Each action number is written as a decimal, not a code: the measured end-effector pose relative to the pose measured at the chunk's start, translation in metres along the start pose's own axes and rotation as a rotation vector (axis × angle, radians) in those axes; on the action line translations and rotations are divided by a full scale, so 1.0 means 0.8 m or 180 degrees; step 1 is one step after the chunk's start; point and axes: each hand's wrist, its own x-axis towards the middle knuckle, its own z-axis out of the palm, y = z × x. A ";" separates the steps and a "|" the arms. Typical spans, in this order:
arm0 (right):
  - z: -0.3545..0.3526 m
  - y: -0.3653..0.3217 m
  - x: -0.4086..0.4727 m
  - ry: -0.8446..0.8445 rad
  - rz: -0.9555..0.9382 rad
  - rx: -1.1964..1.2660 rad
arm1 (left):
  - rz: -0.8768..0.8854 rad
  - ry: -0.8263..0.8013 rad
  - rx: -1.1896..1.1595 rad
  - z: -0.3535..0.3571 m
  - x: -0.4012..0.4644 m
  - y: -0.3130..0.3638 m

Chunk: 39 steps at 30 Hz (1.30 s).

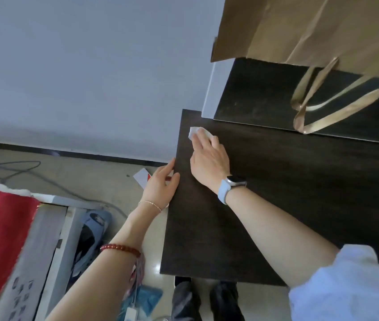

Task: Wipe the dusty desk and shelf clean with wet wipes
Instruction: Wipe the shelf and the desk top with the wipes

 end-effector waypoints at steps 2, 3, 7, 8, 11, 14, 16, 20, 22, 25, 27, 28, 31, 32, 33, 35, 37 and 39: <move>0.003 0.001 0.040 0.0003 0.0026 -0.0177 | 0.0135 -0.0090 -0.0074 -0.003 0.005 -0.009; 0.004 0.002 0.056 0.0025 0.0037 -0.0226 | 0.0167 -0.0136 -0.0100 -0.004 0.006 -0.013; 0.010 -0.010 0.097 -0.0087 0.0075 -0.0401 | 0.0155 -0.0211 -0.0135 -0.004 0.006 -0.018; 0.014 -0.013 0.104 -0.0075 0.0093 -0.0444 | 0.0180 -0.0206 -0.0108 -0.005 0.006 -0.018; 0.019 -0.008 0.100 -0.0079 -0.0053 -0.0244 | 0.0146 -0.0208 -0.0130 -0.007 0.007 -0.019; 0.009 0.014 0.054 -0.0202 -0.1307 -0.0048 | 0.0139 -0.0184 -0.0129 -0.005 0.002 -0.016; 0.002 0.031 0.029 -0.0221 -0.1893 0.0057 | 0.0113 -0.0136 -0.0170 -0.004 0.000 -0.015; 0.000 0.041 0.058 -0.0211 -0.1091 0.0130 | 0.0002 -0.0002 -0.0327 -0.001 -0.011 -0.015; 0.000 0.031 0.068 -0.0181 -0.0495 0.0340 | -0.0045 0.0009 -0.0415 0.001 -0.022 -0.014; 0.011 0.014 0.027 -0.0153 -0.0934 0.0375 | -0.0188 -0.0051 -0.0750 -0.001 -0.039 -0.018; 0.014 0.007 -0.023 -0.0135 -0.1292 0.0633 | -0.0287 -0.0019 -0.1116 -0.003 -0.055 -0.027; 0.015 0.003 -0.049 -0.0126 -0.1346 0.0807 | -0.0334 0.0015 -0.1249 -0.003 -0.066 -0.033; 0.018 -0.009 -0.119 -0.0219 -0.1494 0.0967 | -0.0429 0.0145 -0.1328 0.000 -0.102 -0.046; 0.018 -0.014 -0.140 -0.0269 -0.1514 0.1002 | -0.0452 0.0187 -0.1357 0.003 -0.115 -0.048; 0.020 -0.019 -0.158 -0.0278 -0.1522 0.1072 | -0.0471 0.0209 -0.1376 0.005 -0.126 -0.049; 0.025 -0.026 -0.188 -0.0258 -0.1577 0.1162 | -0.0495 0.0266 -0.1193 0.013 -0.139 -0.051; 0.027 -0.027 -0.218 -0.0271 -0.1690 0.1164 | -0.0365 0.0363 -0.0726 0.019 -0.149 -0.051; 0.028 -0.016 -0.245 -0.0254 -0.1683 0.1120 | -0.0068 0.0429 -0.0137 0.023 -0.156 -0.047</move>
